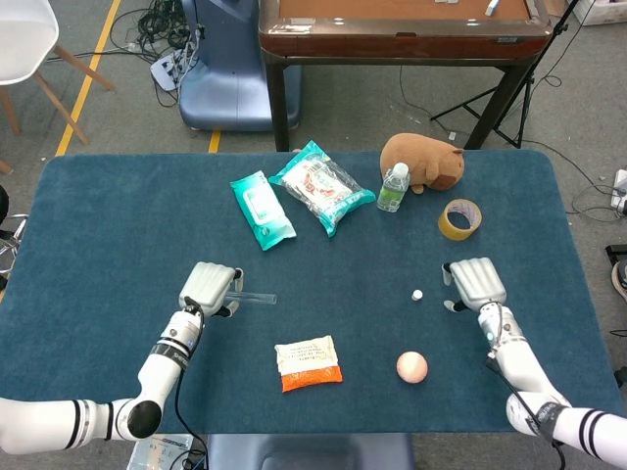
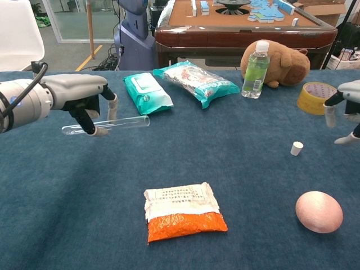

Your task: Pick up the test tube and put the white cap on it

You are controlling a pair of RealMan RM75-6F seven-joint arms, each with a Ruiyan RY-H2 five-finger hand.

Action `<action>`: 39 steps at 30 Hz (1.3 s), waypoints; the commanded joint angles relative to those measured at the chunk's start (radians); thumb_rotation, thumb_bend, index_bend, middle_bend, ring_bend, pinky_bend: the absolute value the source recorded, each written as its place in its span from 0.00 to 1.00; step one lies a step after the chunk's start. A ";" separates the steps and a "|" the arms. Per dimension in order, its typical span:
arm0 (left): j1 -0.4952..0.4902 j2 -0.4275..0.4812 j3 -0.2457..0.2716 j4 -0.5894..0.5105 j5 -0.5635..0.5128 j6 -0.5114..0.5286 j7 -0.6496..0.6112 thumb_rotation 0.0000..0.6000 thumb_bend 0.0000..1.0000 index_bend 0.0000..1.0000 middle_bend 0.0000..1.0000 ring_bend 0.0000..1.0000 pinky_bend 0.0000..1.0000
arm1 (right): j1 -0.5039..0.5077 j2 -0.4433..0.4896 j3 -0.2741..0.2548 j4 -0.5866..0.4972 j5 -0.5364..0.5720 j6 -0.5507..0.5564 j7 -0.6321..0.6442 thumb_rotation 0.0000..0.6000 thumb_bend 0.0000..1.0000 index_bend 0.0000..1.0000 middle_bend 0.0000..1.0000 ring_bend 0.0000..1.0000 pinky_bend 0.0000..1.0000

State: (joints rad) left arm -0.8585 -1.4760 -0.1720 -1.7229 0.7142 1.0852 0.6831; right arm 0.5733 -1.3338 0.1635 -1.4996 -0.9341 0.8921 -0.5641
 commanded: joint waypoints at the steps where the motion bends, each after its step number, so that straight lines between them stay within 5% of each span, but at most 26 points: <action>1: 0.000 0.003 0.002 0.002 -0.002 -0.002 -0.004 1.00 0.29 0.62 1.00 0.94 1.00 | 0.030 -0.039 -0.001 0.032 0.034 -0.016 -0.027 1.00 0.18 0.50 0.95 1.00 1.00; 14: 0.002 0.016 0.014 0.011 -0.002 -0.016 -0.032 1.00 0.29 0.62 1.00 0.94 1.00 | 0.104 -0.134 -0.021 0.105 0.115 -0.049 -0.042 1.00 0.23 0.50 0.95 1.00 1.00; 39: -0.006 0.020 0.025 0.018 -0.009 -0.026 -0.048 1.00 0.29 0.62 1.00 0.94 1.00 | 0.142 -0.152 -0.062 0.119 0.140 -0.043 -0.015 1.00 0.28 0.50 0.95 1.00 1.00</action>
State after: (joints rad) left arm -0.8643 -1.4565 -0.1468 -1.7052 0.7058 1.0598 0.6356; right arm 0.7147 -1.4853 0.1019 -1.3813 -0.7944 0.8492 -0.5792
